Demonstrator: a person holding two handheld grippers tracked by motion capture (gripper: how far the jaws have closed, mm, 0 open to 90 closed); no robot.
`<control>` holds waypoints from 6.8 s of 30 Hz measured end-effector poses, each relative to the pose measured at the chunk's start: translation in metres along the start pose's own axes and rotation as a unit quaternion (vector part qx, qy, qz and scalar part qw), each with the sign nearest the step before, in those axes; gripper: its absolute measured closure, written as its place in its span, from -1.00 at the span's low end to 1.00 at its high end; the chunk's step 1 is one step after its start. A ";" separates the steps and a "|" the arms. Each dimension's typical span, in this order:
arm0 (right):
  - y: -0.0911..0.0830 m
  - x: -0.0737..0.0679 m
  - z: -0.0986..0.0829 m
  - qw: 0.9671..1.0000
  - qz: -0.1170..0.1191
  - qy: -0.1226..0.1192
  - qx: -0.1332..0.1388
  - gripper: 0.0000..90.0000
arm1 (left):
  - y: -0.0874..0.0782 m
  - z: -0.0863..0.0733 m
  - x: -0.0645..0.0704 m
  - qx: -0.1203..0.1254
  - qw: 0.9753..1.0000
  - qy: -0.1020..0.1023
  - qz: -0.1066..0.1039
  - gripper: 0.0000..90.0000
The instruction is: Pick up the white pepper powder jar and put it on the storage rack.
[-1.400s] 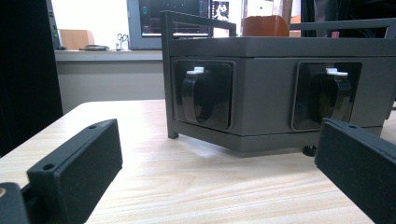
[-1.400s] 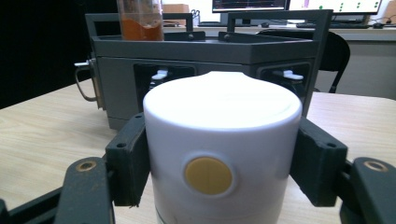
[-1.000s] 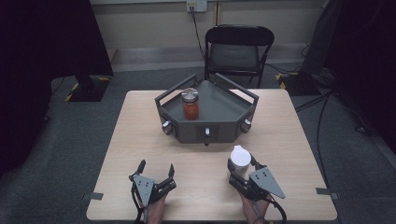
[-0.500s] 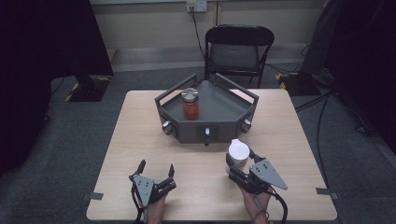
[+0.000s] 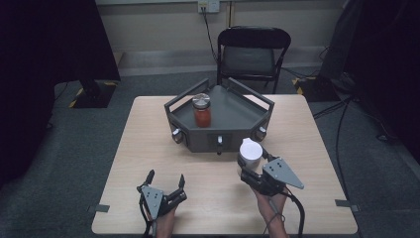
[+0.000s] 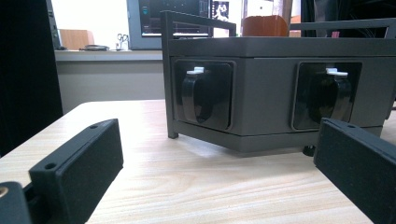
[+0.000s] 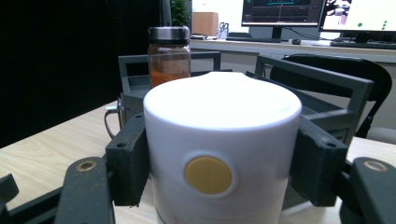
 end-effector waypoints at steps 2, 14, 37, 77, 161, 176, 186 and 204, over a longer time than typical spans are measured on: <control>0.002 0.000 0.004 1.000 0.001 -0.005 0.001 -0.33 | 0.000 0.000 0.000 0.000 1.000 0.000 0.000 -0.99; 0.021 0.010 0.028 1.000 0.013 -0.018 0.005 -0.33 | 0.000 0.000 0.000 0.000 1.000 0.000 0.000 -1.00; 0.078 0.019 0.079 1.000 0.009 -0.026 0.010 -0.33 | -0.002 0.000 0.001 0.000 1.000 0.000 0.004 -1.00; 0.170 0.010 0.068 0.999 -0.036 0.009 -0.020 -0.33 | -0.002 0.000 0.001 0.000 1.000 0.001 0.004 -1.00; 0.131 0.010 0.049 0.999 -0.042 -0.001 0.025 -1.00 | -0.002 0.000 -0.001 0.000 1.000 0.000 0.000 -0.98; 0.111 0.009 0.040 0.998 -0.037 0.004 0.042 -1.00 | -0.002 0.000 -0.001 0.000 1.000 0.000 0.000 -0.98; 0.096 0.010 0.028 0.998 -0.039 0.007 0.051 -1.00 | -0.002 0.000 -0.001 0.000 1.000 0.000 0.000 -0.98; 0.063 0.016 0.008 0.997 -0.042 0.017 0.055 -1.00 | -0.002 0.000 -0.001 0.000 1.000 0.001 0.000 -0.98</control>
Point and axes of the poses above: each handheld gripper's, and its own axes: y roughly forward along the jaws, z roughly out of its top, x roughly to its right, the point moved 1 cm from there along y, roughly forward along the jaws, and after that the axes turned 1 degree about x, right-handed, at the moved point
